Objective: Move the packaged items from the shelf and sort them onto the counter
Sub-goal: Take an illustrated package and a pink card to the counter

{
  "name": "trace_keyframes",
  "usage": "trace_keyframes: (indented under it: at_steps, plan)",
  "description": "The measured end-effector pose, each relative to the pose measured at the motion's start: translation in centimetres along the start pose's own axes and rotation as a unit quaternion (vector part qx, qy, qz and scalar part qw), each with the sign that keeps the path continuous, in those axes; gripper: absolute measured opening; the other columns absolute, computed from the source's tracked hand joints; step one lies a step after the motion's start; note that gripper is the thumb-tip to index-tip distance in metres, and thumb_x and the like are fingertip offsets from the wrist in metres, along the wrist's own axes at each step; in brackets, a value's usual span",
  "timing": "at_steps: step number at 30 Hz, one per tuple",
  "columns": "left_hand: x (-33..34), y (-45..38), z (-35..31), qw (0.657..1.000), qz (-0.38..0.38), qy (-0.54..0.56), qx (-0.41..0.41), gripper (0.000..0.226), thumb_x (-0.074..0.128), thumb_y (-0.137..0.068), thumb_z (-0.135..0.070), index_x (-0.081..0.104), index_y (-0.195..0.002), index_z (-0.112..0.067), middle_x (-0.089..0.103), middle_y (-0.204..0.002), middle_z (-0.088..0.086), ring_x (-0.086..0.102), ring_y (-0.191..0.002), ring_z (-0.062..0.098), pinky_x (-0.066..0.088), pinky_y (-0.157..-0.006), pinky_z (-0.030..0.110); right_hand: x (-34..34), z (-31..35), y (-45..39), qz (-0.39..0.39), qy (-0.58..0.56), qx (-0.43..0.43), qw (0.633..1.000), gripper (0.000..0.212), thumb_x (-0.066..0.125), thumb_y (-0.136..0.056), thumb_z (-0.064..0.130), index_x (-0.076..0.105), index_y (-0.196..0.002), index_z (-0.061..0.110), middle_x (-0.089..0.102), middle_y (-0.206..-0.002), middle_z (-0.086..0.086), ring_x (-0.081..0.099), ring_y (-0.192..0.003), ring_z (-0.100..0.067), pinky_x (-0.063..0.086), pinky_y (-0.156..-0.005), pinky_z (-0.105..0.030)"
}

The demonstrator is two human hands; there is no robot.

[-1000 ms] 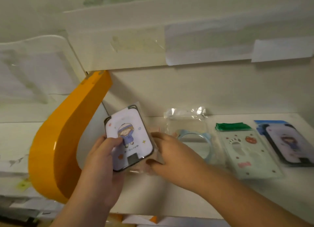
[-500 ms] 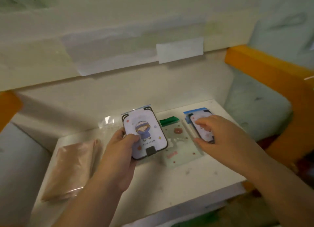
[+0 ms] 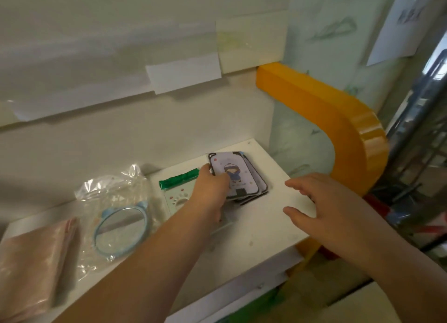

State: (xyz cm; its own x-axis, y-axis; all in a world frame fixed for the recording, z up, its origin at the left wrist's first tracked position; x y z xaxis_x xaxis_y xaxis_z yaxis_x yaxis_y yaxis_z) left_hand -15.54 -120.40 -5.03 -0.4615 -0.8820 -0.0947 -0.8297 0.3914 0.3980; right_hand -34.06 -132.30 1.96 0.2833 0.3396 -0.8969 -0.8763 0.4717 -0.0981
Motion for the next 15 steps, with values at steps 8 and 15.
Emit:
trace_keyframes:
  at_steps: [8,15]
  plan:
    - [0.4,1.5,-1.2,0.995,0.002,-0.094,0.026,0.04,0.048,-0.092,-0.007,0.053,-0.132,-0.012,0.063,-0.098,-0.003,0.062,-0.097,0.024,0.054,-0.087,0.04,0.1,0.0,-0.8,-0.008,-0.018,-0.015,1.0,0.049,0.061,-0.09,0.046,0.048,-0.137,0.038,0.053,-0.13,0.017,0.052,-0.112,-0.004,0.046,-0.09,-0.023]
    - [-6.0,5.3,-3.9,0.979,-0.072,-0.146,0.126,0.054,0.054,-0.093,-0.016,0.045,-0.144,-0.031,0.06,-0.118,-0.006,0.06,-0.067,-0.002,0.047,-0.059,0.017,1.3,3.7,-3.2,-0.01,-0.028,-0.077,0.997,0.044,0.066,-0.087,0.041,0.056,-0.13,0.035,0.058,-0.117,0.015,0.055,-0.106,-0.006,0.043,-0.081,-0.02]
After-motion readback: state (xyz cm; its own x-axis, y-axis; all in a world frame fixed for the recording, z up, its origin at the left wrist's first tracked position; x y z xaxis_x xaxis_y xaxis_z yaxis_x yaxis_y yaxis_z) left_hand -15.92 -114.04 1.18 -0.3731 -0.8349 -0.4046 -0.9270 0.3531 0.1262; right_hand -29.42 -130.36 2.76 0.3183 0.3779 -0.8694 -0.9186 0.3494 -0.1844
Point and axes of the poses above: each hand's wrist, its own y-axis away from the middle knuckle, its own x-axis out of the palm, z = x × y, the point moved 8 cm from there along -y, towards the middle knuckle
